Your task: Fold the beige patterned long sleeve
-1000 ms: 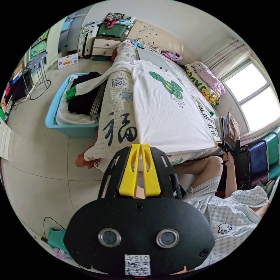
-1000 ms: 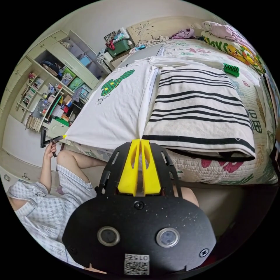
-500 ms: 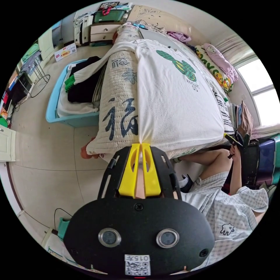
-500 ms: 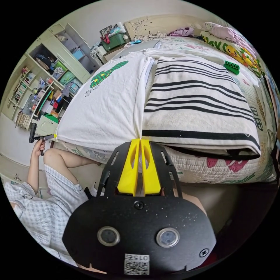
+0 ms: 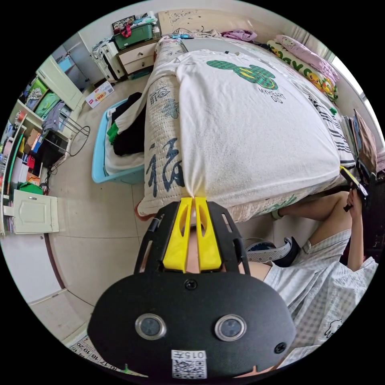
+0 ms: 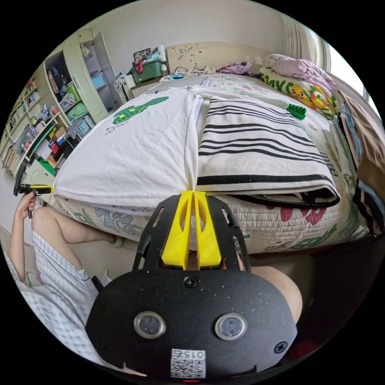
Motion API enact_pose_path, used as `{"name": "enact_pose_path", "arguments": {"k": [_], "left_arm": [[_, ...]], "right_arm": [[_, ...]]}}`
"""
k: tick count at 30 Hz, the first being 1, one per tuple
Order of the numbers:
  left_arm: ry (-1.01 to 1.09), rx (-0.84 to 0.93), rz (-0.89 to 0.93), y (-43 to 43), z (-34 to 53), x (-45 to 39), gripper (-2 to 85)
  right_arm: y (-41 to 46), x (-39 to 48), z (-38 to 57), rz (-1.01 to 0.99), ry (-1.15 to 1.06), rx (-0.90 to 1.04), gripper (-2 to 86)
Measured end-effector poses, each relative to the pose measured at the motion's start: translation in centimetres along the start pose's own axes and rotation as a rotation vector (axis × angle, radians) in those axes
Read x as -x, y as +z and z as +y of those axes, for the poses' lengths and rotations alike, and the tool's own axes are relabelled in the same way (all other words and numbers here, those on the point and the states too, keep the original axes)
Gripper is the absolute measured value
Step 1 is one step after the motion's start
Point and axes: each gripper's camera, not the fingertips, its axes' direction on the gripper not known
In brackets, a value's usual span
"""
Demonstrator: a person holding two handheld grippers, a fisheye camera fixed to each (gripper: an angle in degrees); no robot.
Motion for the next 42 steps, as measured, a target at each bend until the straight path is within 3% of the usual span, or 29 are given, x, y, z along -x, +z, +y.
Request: {"name": "enact_pose_path", "arguments": {"k": [17,22,27,30,35,38,42], "left_arm": [[-0.069,-0.026,0.187,3.4,3.6,2.2,1.6],[-0.105,-0.058,0.286,2.7,5.4,5.0,5.6],[-0.169,-0.095,0.209,-0.8,7.2,6.2,6.6],[-0.09,-0.185,0.202,-3.5,5.4,2.0,7.0],[0.225,-0.295,0.281,-4.1,-2.4,-14.6,8.6],[0.389,-0.348,0.388,-1.9,-6.0,-25.3,9.2],[0.551,-0.297,0.349,2.5,-8.6,-36.5,10.1]], "right_arm": [[-0.5,-3.0,0.2,-0.053,-0.078,0.038,2.3],[-4.4,-8.1,2.2,-0.144,0.01,-0.133,6.2],[-9.8,-18.7,3.4,-0.264,0.278,-0.403,7.9],[-10.6,-24.2,1.2,-0.23,0.403,-0.475,9.6],[-7.0,-32.1,-5.0,-0.345,0.564,-0.528,10.7],[-2.8,-36.6,-9.1,-0.484,0.658,-0.483,11.2],[2.7,-41.3,-14.2,-0.47,0.792,-0.351,15.3]]}}
